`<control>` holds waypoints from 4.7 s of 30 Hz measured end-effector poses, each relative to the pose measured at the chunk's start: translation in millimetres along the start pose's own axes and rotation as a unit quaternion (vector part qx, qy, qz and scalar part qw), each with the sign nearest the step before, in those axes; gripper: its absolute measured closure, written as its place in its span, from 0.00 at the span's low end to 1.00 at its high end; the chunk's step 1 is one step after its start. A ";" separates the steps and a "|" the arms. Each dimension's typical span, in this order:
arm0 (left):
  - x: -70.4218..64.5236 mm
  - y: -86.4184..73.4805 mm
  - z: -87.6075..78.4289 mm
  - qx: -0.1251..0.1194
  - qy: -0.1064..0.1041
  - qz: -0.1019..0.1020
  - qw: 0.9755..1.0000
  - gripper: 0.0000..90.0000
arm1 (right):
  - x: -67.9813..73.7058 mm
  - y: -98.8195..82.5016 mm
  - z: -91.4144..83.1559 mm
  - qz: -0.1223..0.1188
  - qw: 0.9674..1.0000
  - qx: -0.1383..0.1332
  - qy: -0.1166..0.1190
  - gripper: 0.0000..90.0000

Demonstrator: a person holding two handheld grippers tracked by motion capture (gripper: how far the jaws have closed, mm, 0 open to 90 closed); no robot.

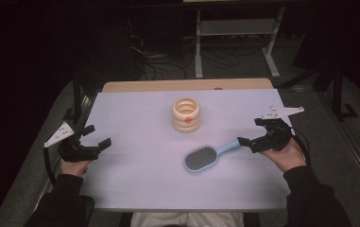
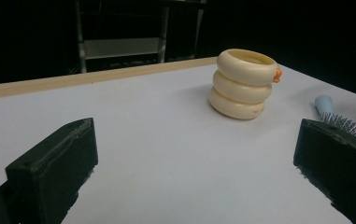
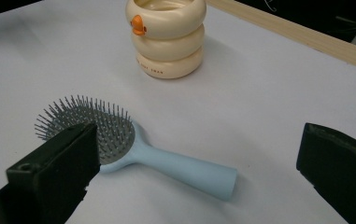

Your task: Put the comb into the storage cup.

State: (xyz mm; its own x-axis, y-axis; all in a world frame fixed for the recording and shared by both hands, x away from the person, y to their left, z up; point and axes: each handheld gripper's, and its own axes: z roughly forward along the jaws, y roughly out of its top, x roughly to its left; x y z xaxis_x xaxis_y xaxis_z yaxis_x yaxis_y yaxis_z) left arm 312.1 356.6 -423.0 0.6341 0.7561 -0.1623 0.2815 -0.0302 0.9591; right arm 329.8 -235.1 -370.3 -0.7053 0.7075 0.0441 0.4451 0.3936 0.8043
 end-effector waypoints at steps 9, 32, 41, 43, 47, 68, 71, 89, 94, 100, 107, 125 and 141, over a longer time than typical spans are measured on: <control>1.3 -0.5 0.9 0.002 0.000 -0.002 1.000 0.00 | -7.0 11.4 12.7 -0.009 1.000 0.019 0.008 0.00; 0.9 0.0 3.5 0.010 0.000 0.003 1.000 0.00 | -26.8 27.7 41.5 -0.023 0.998 0.066 0.009 0.00; 0.8 0.1 4.2 0.011 -0.002 0.003 1.000 0.00 | -37.6 22.7 53.1 -0.013 0.997 0.074 0.011 0.00; 0.8 0.1 4.0 0.011 -0.002 0.003 1.000 0.00 | -39.4 20.6 57.1 -0.009 0.997 0.083 0.009 0.00; 0.8 0.1 4.0 0.011 -0.003 0.004 1.000 0.00 | -38.7 19.0 63.7 -0.016 0.995 0.096 0.008 0.01; -0.6 0.1 5.1 0.020 -0.003 0.010 1.000 0.00 | -43.8 17.0 72.2 -0.039 0.995 0.095 0.003 0.45; -0.6 0.2 5.1 0.021 -0.003 0.010 1.000 0.00 | -44.0 16.1 72.6 -0.047 0.993 0.103 -0.018 0.54; -0.5 0.1 5.2 0.021 -0.002 0.010 1.000 0.00 | -52.1 9.6 82.2 -0.026 0.988 0.149 0.014 0.98; -0.7 -0.1 5.3 0.021 -0.002 0.010 1.000 0.00 | -53.5 6.8 85.7 -0.015 0.987 0.156 0.029 0.98; -0.5 -0.2 5.3 0.020 -0.002 0.009 1.000 0.00 | -51.9 2.6 92.6 -0.012 0.983 0.179 0.037 0.98; -2.9 -0.4 7.5 0.029 -0.007 0.019 0.999 0.00 | -48.0 -0.5 99.6 -0.020 0.978 0.202 0.043 0.98; -3.3 -0.4 6.8 0.030 -0.005 0.019 0.999 0.00 | -43.1 -15.1 86.1 -0.020 0.974 0.221 0.043 0.99; -3.6 0.0 6.4 0.030 -0.004 0.021 0.999 0.00 | -29.4 -26.4 65.5 -0.034 0.978 0.200 0.046 0.99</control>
State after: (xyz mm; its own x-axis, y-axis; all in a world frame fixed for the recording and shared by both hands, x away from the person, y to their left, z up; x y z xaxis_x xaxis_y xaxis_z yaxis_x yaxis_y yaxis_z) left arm 314.4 349.7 -423.9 0.6517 0.7483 -0.1237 0.2968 -0.1015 0.9495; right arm 374.9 -227.8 -431.6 -0.7797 0.6227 0.0660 0.5622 0.6497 0.5116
